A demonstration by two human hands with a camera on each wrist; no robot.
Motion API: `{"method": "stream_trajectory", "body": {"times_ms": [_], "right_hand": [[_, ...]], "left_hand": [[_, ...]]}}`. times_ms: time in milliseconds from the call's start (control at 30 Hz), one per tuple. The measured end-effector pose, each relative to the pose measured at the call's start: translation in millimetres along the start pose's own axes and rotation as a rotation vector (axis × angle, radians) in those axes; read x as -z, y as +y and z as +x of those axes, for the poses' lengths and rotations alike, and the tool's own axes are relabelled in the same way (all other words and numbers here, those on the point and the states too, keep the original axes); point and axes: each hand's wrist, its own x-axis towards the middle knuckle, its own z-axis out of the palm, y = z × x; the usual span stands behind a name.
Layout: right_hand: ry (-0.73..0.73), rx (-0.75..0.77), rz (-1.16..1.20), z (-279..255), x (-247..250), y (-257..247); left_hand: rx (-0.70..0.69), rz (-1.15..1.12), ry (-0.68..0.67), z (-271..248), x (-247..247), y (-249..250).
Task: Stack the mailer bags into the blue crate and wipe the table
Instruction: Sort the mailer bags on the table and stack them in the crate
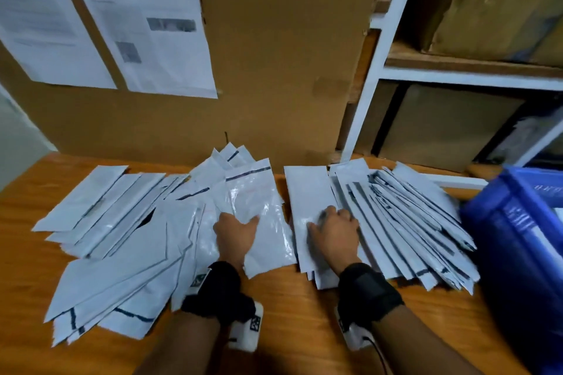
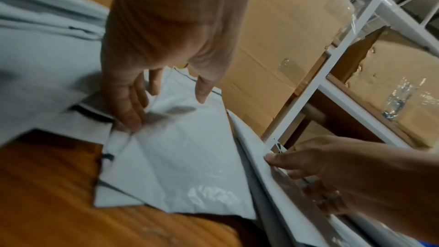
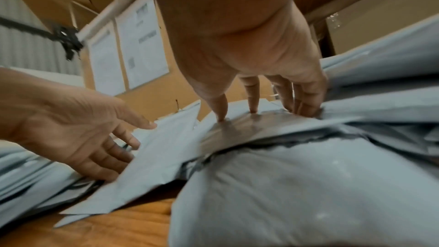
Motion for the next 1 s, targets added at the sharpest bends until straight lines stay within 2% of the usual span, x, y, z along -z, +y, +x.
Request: {"method": "stream_trajectory", "body": {"times_ms": [133, 233, 367, 600, 767, 867, 1000], "right_hand": [[0.052, -0.092, 0.009, 2, 0, -14], [0.107, -0.122, 0.179, 3, -2, -20], [0.124, -0.130, 0.503, 3, -1, -17], [0.246, -0.080, 0.622, -24, 15, -7], [0.305, -0.077, 0.756, -60, 40, 23], [0.381, -0.068, 0.798, -89, 57, 51], [0.512, -0.037, 0.829, -134, 80, 99]], "left_hand": [[-0.054, 0.014, -0.037, 12, -3, -2], [-0.112, 0.033, -0.063, 12, 1, -2], [-0.194, -0.043, -0.093, 11, 8, 1], [-0.311, -0.169, -0.107, -7, 21, 17], [-0.394, -0.190, -0.135, -43, 25, 34], [-0.497, -0.162, -0.150, -82, 23, 45], [-0.566, -0.208, -0.225, -139, 12, 52]]}}
